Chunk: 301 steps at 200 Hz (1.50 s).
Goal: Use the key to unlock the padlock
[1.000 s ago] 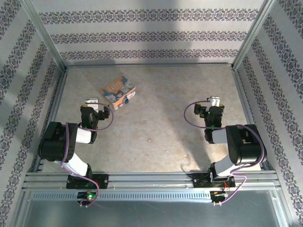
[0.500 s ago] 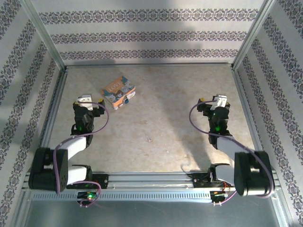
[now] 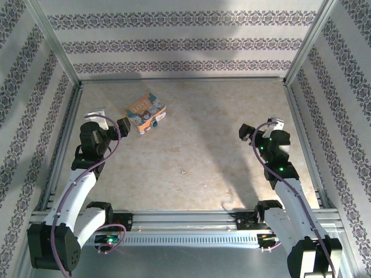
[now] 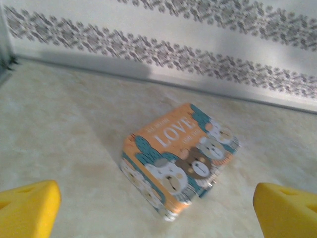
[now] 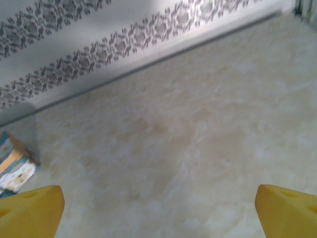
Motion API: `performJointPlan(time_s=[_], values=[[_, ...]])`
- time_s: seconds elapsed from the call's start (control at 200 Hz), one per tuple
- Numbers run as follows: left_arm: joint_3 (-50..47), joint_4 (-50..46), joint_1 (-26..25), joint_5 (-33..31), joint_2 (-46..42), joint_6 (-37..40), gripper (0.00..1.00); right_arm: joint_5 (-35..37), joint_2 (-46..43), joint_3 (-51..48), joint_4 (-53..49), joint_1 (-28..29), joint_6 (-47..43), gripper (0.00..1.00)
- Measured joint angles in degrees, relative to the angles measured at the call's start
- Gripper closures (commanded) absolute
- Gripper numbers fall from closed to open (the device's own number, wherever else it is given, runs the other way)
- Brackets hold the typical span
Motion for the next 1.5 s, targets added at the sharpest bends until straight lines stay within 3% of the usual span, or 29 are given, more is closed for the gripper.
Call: performJointPlan(time_s=[0.17, 0.305, 0.555, 0.785, 1.114, 1.504], values=[[4.7, -5.1, 0.0, 5.7, 3.8, -3.3, 0.01, -6.8, 1.3, 0.7, -8.5, 2.3, 3.8, 0.01], [8.7, -7.2, -0.5, 8.0, 9.2, -4.7, 0.01, -7.8, 2.5, 0.7, -12.9, 7.1, 4.6, 0.02], [18.5, -9.5, -3.7, 10.3, 23.1, -5.1, 0.01, -4.2, 6.3, 1.5, -16.0, 17.9, 4.9, 0.02], [29.2, -9.7, -7.6, 10.7, 36.4, -4.5, 0.01, 1.4, 10.4, 3.0, -17.8, 24.1, 4.3, 0.02], [43.8, -10.9, -9.2, 10.0, 53.8, -2.6, 0.01, 6.9, 11.8, 5.4, -18.2, 27.1, 2.6, 0.02], [55.5, -16.0, -11.5, 9.8, 63.5, -0.9, 0.01, 10.1, 10.1, 5.5, -20.3, 27.1, 1.9, 0.02]])
